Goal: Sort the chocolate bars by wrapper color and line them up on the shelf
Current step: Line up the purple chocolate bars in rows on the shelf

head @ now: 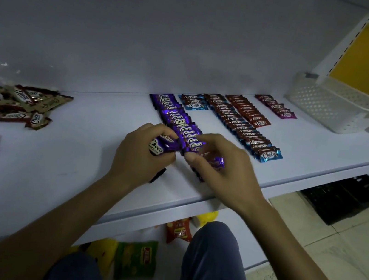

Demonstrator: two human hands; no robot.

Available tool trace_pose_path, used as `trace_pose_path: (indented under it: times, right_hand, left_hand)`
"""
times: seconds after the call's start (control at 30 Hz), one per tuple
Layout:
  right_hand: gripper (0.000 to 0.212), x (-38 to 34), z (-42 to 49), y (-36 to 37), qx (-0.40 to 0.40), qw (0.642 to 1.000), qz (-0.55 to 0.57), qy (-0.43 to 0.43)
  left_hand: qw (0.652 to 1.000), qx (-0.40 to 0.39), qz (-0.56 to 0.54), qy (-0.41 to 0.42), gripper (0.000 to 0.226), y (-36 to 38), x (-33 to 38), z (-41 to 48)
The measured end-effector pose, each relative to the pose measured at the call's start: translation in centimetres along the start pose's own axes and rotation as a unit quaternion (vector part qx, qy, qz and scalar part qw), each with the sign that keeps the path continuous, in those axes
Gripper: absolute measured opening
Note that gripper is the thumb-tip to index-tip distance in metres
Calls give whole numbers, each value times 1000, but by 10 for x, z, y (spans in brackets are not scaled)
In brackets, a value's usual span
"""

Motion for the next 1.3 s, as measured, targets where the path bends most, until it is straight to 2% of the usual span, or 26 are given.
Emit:
trace_pose_path:
  times: [0.07, 0.2, 0.33, 0.43, 0.57, 0.73, 0.8, 0.87, 1.0, 1.1, 1.17, 1.3]
  right_hand:
    - [38, -13, 12, 19, -15, 998, 59, 23]
    - [9, -19, 34, 36, -7, 987, 151, 44]
    - [19, -14, 44, 39, -22, 979, 192, 57]
    - [24, -15, 51, 51, -58, 987, 141, 55]
    - [20, -18, 59, 76, -134, 990, 33, 30]
    - [26, -21, 62, 91, -66, 978, -186, -74]
    - [21, -28, 54, 102, -69, 963, -227, -128]
    - [11, -32, 45, 117, -80, 948, -270, -146]
    - [8, -39, 64, 141, -103, 942, -291, -128]
    - [29, -36, 99, 162, -165, 933, -318, -40]
    - [30, -35, 122, 172, -188, 931, -313, -17]
    - [31, -28, 173, 161, -172, 947, -271, 5]
  left_hand:
    - [999, 13, 44, 18, 41, -1, 2, -1]
    - [996, 35, 83, 4, 56, -12, -2, 0]
    - [996, 44, 53, -48, 55, -32, -25, 9]
    - [992, 61, 8, -110, 34, -49, -54, 11]
    - [975, 108, -50, -185, 25, -60, -76, 9]
    - [973, 119, -80, -182, 22, -59, -76, 6]
    - [969, 134, -88, -185, 21, -60, -78, 5]
    - [964, 158, -100, -192, 20, -62, -79, 5]
    - [947, 226, -107, -202, 19, -70, -80, 4]
    - [933, 266, -127, -205, 19, -75, -82, 5]
    - [930, 270, -139, -207, 19, -75, -83, 6]
    - [930, 263, -155, -206, 17, -73, -84, 9]
Point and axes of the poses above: each hand's wrist, its own z-axis towards the middle knuckle, its own y-axis out of the palm, x = y × z, the point moved 4 cm from there along z, towards the middle knuckle, and after that the axes turned 9 degrees about z, right-handed, at the moved point
